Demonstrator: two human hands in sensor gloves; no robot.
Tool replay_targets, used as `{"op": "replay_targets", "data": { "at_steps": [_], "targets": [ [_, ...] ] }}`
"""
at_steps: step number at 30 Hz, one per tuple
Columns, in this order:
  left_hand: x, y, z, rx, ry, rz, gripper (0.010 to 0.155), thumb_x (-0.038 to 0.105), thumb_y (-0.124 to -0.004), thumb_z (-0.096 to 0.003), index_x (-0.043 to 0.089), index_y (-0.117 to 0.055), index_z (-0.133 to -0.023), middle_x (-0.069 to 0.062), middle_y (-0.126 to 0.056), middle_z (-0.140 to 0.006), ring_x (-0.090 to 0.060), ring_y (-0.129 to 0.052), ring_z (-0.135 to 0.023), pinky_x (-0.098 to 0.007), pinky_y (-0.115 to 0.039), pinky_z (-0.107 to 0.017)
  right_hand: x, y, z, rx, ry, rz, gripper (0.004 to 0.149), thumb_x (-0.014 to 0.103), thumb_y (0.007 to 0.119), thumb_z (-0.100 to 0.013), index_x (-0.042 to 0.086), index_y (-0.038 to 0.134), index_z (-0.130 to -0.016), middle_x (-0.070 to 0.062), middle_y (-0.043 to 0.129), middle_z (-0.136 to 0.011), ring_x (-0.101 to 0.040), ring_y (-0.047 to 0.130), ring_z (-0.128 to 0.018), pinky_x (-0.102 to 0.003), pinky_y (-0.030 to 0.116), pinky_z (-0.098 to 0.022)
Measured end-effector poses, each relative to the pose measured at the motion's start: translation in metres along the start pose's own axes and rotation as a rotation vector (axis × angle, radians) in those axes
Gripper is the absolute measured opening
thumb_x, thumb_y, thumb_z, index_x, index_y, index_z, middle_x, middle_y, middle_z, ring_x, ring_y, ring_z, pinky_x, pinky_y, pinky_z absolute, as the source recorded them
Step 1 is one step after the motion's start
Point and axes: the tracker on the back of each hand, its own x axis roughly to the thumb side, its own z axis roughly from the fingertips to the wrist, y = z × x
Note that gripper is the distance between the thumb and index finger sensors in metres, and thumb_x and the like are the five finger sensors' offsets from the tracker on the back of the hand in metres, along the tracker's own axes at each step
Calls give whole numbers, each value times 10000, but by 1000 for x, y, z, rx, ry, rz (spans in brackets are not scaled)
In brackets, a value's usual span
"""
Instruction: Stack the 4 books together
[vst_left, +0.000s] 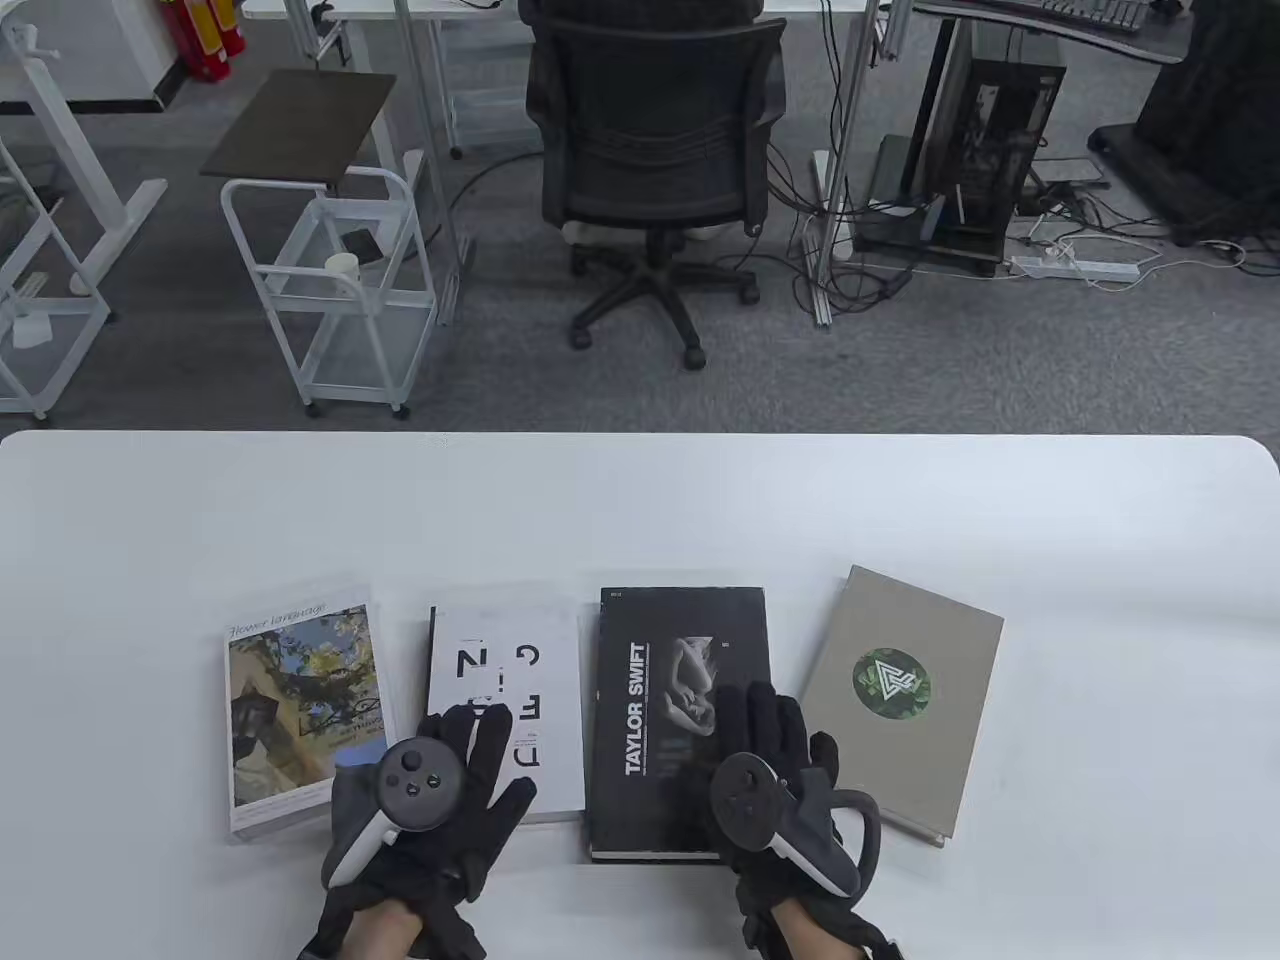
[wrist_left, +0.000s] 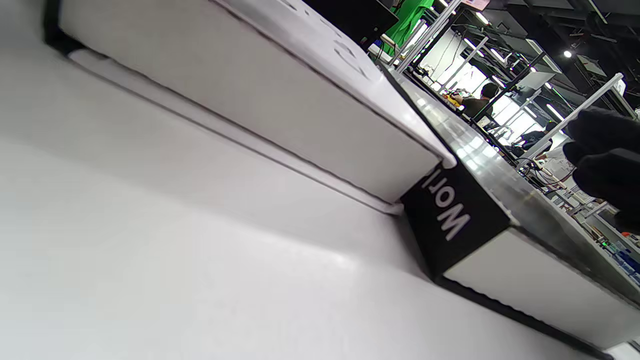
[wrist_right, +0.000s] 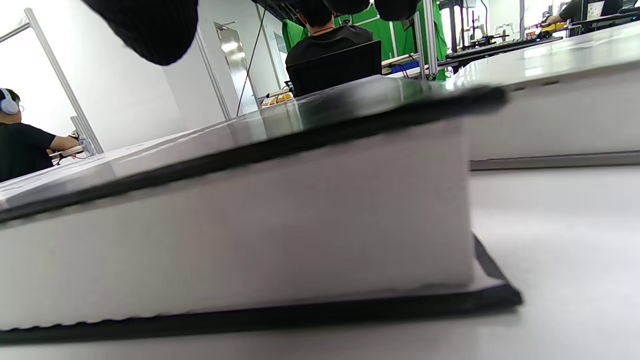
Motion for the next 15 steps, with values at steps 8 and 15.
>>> {"op": "replay_targets", "data": {
  "at_steps": [8,15],
  "targets": [
    [-1,-1,0,-10,9,7,739,613,-521,-487,421,-108,-1069,-4,-1,-1115,-326,5,-1050,-603,-87,-728,-2,-1,1,-3,-1,-15,791,579,590,-632,153,197,-1171,-233,277,-1187,-491,364,-1073,-720,421,-750],
    [-5,5,3,7,17,38,738,612,-522,-488,414,-119,-1074,-8,-9,-1117,-331,-2,-1051,-604,-91,-729,-3,0,0,-5,-6,-27,787,577,592,-632,149,211,-1171,-234,288,-1186,-492,374,-1070,-718,428,-749]
  ]
}}
